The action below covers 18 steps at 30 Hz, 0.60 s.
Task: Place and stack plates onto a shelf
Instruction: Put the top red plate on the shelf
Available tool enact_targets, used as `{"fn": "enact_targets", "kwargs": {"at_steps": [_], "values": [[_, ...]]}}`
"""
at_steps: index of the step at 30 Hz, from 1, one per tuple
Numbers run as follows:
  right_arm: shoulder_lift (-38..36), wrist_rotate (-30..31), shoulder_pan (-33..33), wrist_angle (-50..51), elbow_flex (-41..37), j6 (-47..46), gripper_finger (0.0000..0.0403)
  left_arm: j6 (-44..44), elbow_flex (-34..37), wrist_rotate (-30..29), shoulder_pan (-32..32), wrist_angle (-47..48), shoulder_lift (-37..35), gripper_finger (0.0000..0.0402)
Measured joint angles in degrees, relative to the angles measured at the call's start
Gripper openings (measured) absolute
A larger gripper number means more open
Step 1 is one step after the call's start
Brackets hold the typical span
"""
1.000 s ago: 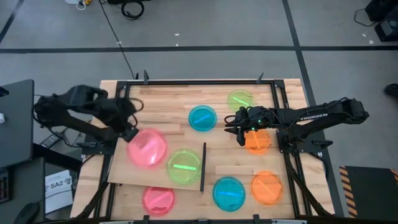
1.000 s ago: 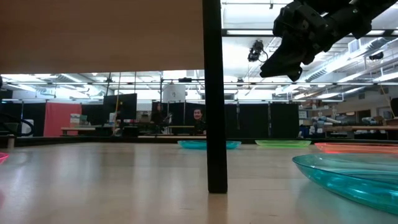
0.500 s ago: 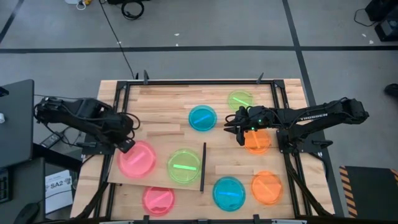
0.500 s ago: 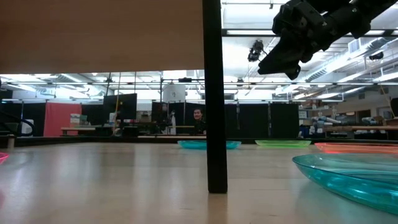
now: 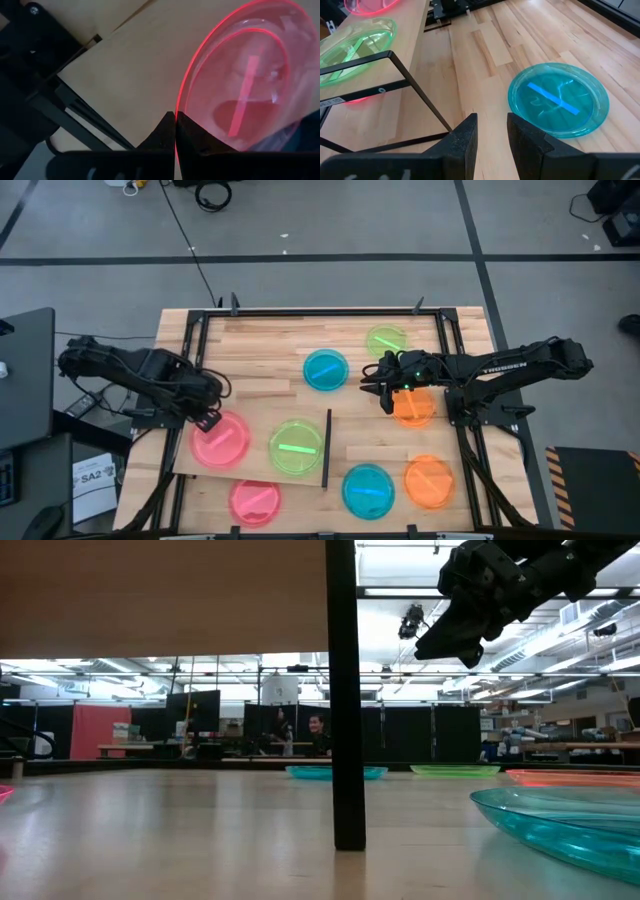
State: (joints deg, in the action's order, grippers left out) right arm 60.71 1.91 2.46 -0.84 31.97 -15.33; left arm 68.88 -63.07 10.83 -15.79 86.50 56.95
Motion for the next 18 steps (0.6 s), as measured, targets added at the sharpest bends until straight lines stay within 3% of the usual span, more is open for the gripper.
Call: {"fn": "enact_targets", "kwargs": {"at_steps": [10, 18], "values": [[0.02, 0.0, -0.02, 0.02, 0.0, 0.04, 0.0112, -0.05, 3.72, -0.07, 0.0, -1.4, 0.02, 0.0005], [0.02, 0.0, 0.0, 0.02, 0.0, 0.04, 0.0112, -0.02, 3.72, -0.2, 0.0, -1.4, 0.02, 0.0036]]}}
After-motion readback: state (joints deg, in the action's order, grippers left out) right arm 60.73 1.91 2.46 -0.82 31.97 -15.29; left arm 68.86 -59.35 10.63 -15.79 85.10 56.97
